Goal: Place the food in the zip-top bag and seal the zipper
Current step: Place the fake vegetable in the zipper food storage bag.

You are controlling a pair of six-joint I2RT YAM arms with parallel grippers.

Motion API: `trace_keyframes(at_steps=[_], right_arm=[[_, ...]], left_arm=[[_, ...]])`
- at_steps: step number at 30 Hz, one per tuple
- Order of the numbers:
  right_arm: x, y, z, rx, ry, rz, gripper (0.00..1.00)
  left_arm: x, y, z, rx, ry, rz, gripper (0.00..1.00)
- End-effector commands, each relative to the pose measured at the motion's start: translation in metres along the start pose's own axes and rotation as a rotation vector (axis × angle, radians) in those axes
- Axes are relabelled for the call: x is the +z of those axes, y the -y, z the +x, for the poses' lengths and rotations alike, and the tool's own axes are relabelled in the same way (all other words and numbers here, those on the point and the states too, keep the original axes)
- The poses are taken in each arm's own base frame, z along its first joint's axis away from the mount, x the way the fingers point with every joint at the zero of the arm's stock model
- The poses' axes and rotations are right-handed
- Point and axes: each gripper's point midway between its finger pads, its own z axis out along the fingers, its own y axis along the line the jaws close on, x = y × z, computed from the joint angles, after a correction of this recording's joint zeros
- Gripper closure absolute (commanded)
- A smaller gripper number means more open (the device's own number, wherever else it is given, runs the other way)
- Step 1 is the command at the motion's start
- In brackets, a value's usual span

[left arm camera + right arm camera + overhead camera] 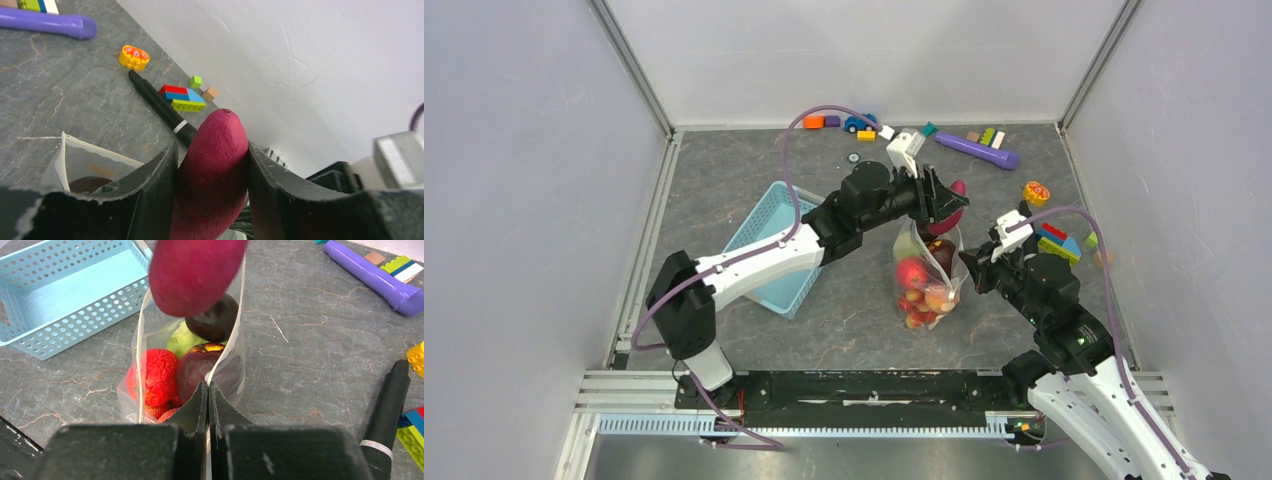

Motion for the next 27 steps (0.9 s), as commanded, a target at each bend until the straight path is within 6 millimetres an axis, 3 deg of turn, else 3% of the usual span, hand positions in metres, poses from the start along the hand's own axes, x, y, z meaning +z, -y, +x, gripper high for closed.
trace_keyframes(at_steps=[1, 9, 15, 22, 24, 26, 27], right_arm=[[-0.004, -0.002, -0.023, 0.004, 0.072, -0.008, 1.00], [-0.004, 0.002, -0.023, -0.002, 0.068, 0.014, 1.00], [-0.003, 0.002, -0.021, -0.005, 0.063, 0.015, 1.00], [-0.002, 0.007, -0.021, -0.008, 0.059, 0.039, 1.00], [-0.001, 0.007, -0.020, -0.008, 0.057, 0.043, 1.00], [-0.001, 0.008, -0.020, -0.010, 0.056, 0.049, 1.00], [-0.001, 0.008, -0.020, -0.009, 0.053, 0.050, 1.00]], left_arm=[[0.015, 0.005, -0.007, 0.067, 0.045, 0.026, 0.78], [0.011, -0.011, 0.022, 0.089, -0.022, -0.002, 0.73], [0.008, -0.028, 0.036, 0.102, -0.043, -0.057, 0.64], [0.005, -0.026, 0.044, 0.111, -0.073, -0.038, 0.34], [0.004, -0.023, 0.042, 0.120, -0.069, -0.031, 0.21], [0.002, -0.018, 0.040, 0.116, -0.080, -0.020, 0.01], [0.000, -0.013, 0.038, 0.118, -0.082, -0.005, 0.00]])
